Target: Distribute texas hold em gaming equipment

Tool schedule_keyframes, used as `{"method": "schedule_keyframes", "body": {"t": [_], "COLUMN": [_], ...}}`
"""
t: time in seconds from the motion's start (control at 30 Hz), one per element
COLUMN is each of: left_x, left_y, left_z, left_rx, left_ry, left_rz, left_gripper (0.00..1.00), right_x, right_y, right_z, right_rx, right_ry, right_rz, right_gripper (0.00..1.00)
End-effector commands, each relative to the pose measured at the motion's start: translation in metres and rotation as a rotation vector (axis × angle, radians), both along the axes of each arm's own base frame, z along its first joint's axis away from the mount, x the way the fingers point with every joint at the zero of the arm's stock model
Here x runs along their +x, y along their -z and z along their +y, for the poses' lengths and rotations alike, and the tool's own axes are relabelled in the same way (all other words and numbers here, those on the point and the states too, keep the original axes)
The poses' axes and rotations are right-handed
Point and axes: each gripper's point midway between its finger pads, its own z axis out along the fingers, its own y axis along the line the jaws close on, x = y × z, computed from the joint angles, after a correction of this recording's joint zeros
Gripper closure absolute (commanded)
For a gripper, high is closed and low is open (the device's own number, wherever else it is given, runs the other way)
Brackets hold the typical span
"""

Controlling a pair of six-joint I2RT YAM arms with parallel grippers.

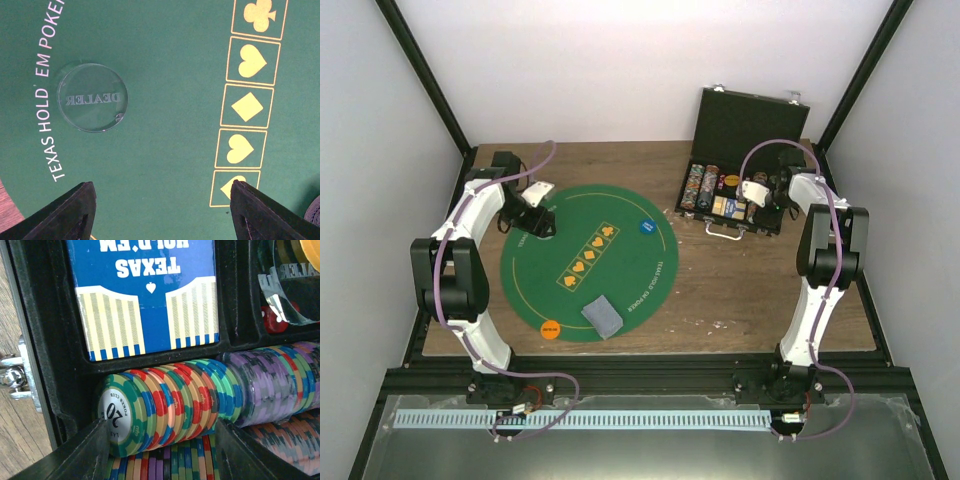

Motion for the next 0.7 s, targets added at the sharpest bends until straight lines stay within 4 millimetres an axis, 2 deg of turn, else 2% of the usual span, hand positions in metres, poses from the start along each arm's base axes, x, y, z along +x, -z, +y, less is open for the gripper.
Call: {"method": "schedule_keyframes", "body": {"t": [0.0,0.13,0.27,0.47,0.67], "left_x": [-0.001,-0.001,-0.002,-0.002,-0.002], "left_y": [-0.004,-0.003,-0.003,-0.003,-0.003], "left_z": [0.003,0.003,0.003,0.003,0.002], "left_rx": [0.009,0.009,0.012,0.011,0.005], "left_ry": [0.005,0.005,0.007,0.006,0.008], "left_rz": [-0.014,-0.014,-0.015,-0.015,-0.013], "left_gripper": [0.25,0.25,0.25,0.25,0.26], "right_x": [-0.026,-0.023,-0.031,-0.048,-0.042], "right_y": [0.033,0.033,0.032,0.023,0.01], "right_z": [-0.001,0.011,0.023,0.027,0.027], "right_rx": [0.015,0.044,0.092,0.099,0.097], "right_ry": [-0.021,-0.061,-0.087,-0.1,-0.109], "right_rz": [0.129,0.117,0.139,0.135,0.085], "right_gripper": [0.42,0.42,0.44,0.46,0.46]}}
